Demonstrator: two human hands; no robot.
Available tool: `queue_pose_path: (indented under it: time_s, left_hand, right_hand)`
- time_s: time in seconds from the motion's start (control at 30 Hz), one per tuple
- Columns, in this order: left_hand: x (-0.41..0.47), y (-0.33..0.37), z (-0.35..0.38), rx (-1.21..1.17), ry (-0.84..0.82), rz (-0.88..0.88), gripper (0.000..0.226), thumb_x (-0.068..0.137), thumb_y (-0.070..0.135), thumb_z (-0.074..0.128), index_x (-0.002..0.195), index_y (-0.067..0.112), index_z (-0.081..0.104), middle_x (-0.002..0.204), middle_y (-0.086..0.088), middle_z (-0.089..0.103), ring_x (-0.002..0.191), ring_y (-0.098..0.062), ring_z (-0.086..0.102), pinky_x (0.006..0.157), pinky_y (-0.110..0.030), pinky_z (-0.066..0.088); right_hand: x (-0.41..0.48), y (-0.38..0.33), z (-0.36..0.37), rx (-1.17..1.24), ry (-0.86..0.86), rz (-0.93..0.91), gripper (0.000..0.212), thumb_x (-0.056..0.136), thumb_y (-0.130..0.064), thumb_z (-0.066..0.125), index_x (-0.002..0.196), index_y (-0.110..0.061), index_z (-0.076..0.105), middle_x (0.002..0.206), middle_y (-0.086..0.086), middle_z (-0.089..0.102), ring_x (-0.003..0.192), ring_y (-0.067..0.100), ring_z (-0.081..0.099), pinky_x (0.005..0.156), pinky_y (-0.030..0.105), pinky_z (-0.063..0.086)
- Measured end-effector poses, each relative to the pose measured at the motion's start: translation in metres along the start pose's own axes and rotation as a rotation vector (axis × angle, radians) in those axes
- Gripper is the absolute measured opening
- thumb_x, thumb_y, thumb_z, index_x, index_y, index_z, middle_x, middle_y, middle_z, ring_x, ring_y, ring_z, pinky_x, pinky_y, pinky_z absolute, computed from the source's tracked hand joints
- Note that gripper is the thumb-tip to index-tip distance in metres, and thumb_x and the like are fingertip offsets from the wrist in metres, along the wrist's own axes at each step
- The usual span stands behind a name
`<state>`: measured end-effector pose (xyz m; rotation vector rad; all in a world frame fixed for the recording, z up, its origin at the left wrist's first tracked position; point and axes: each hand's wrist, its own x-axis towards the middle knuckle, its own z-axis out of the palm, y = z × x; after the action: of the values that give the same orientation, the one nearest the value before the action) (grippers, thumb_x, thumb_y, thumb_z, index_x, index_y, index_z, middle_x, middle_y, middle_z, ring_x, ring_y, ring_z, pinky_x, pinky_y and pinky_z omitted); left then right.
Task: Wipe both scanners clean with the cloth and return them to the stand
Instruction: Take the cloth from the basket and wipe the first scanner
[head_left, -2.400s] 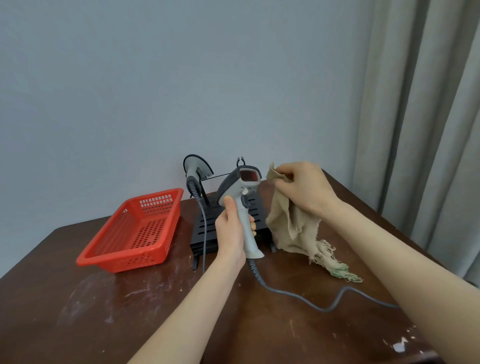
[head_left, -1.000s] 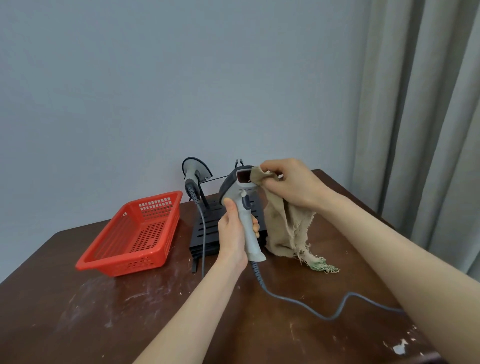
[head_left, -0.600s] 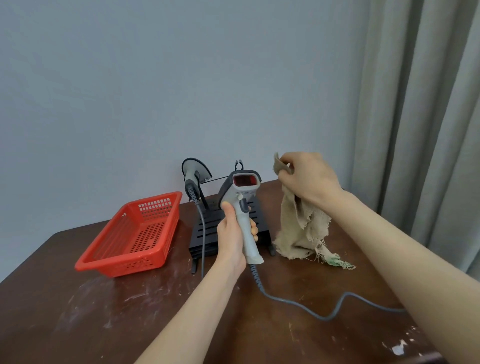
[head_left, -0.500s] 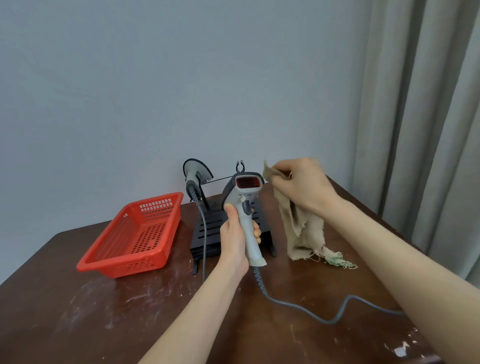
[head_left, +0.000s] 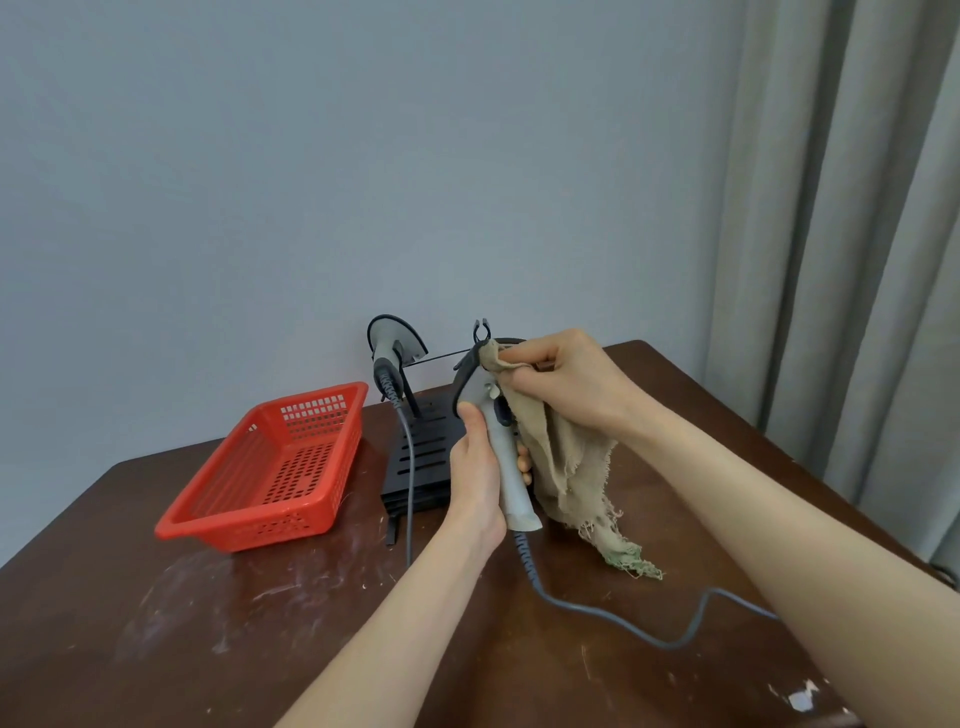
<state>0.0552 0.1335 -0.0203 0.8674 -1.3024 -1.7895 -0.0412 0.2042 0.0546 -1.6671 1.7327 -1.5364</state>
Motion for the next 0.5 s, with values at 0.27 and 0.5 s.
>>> queue_pose_path:
  time_s: [0.27,0.5]
  left_hand:
    - [-0.001,-0.001,0.0,0.006,-0.023,0.014,0.059,0.094,0.058,0.033,0.088,0.005,0.057,0.049,-0.002,0.051,0.04,-0.013,0.045,0.041,-0.024,0.038]
    - [-0.001,0.0,0.001,0.003,-0.024,0.022,0.06,0.094,0.059,0.034,0.094,0.004,0.059,0.05,-0.002,0.052,0.042,-0.013,0.046,0.043,-0.024,0.039]
  right_hand:
    - [0.007,0.012,-0.016,-0.206,0.067,0.044,0.016,0.077,-0.008,0.059,0.072,-0.02,0.069,0.061,-0.012,0.059,0.062,0.006,0.049,0.064,0.023,0.041]
    - [0.002,0.011,-0.025,-0.463,0.294,0.024,0.018,0.084,-0.017,0.057,0.088,-0.019,0.074,0.063,-0.01,0.058,0.071,0.016,0.055,0.066,0.028,0.043]
